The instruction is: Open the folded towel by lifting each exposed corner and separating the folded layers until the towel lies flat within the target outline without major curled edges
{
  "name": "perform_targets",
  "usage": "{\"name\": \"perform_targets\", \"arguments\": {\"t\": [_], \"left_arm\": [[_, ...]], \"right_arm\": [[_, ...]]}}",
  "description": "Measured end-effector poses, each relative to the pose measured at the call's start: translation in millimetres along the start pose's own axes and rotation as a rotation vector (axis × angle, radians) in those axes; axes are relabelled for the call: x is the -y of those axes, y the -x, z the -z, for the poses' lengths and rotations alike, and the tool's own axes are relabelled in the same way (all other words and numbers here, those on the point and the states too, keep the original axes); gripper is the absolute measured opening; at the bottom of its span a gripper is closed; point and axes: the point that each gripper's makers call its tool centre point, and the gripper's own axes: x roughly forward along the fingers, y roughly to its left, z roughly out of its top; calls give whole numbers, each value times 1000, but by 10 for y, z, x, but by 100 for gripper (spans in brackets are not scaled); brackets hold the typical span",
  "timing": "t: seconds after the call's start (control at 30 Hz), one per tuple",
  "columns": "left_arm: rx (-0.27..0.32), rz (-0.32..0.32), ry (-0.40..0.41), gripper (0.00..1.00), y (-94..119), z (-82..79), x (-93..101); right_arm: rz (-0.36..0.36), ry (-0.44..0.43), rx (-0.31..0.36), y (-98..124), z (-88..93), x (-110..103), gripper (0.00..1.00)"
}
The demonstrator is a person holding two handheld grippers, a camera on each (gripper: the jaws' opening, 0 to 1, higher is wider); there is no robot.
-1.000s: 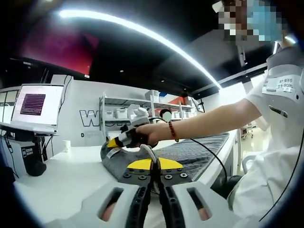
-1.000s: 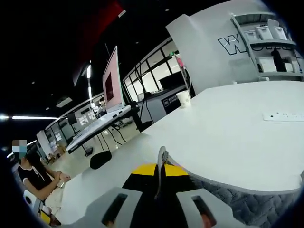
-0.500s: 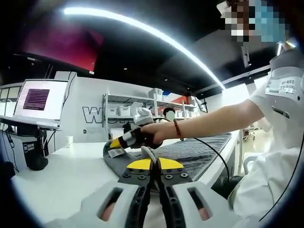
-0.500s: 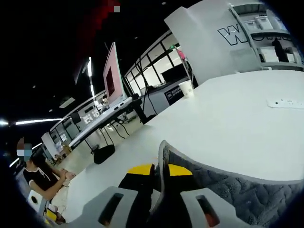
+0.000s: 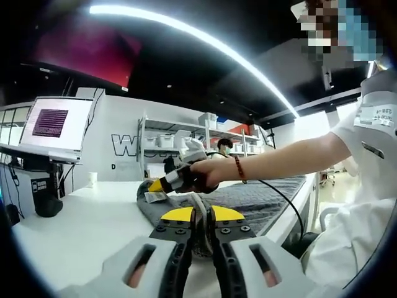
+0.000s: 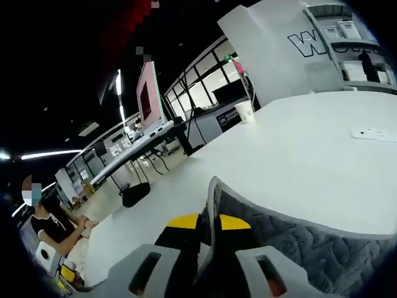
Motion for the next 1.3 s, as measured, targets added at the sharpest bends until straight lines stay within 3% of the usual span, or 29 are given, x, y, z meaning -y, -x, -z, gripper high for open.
{"name": "perform_targets", "arguments": {"t": [0.27, 0.53, 1.3], "left_arm": [[2, 7, 16, 10, -82, -36, 29], [-4, -3, 21, 2, -115, -29, 19], [36, -116, 39, 3, 147, -97, -243]], "right_arm": [[-7, -2, -12, 5, 23, 4, 3], [-11, 7, -20, 12, 39, -3, 3], [-87, -26, -9, -2, 20, -197, 5]]}}
